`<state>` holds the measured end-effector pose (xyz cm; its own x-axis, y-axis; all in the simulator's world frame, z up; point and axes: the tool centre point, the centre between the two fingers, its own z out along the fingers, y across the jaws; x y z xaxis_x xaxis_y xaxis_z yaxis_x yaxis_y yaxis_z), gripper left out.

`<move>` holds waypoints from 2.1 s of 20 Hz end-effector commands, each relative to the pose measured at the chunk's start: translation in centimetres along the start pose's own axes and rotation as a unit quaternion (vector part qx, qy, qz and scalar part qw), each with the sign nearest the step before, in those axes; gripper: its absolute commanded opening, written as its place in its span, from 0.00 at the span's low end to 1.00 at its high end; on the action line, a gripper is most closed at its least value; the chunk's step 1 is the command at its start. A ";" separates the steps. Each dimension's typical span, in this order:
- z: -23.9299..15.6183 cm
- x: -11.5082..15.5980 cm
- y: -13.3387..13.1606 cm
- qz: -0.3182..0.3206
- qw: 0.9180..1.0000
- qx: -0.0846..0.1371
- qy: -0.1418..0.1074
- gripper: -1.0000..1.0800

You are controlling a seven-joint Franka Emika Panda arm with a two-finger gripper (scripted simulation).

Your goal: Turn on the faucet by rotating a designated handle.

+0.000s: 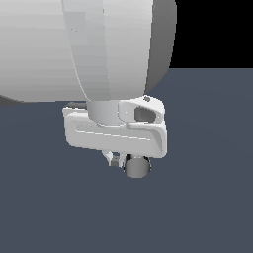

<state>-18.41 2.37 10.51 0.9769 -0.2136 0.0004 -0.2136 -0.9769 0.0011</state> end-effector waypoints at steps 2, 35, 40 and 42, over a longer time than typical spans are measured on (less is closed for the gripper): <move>0.2 0.6 2.7 0.017 1.000 0.001 0.000 0.00; 0.1 6.1 13.1 0.010 1.000 0.000 0.001 0.00; 0.1 7.6 14.6 0.011 1.000 0.000 0.001 0.00; 0.1 8.2 15.2 0.012 1.000 0.000 0.001 0.00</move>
<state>-14.48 -13.82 10.47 0.9697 -0.2442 -0.0035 -0.2442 -0.9697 0.0001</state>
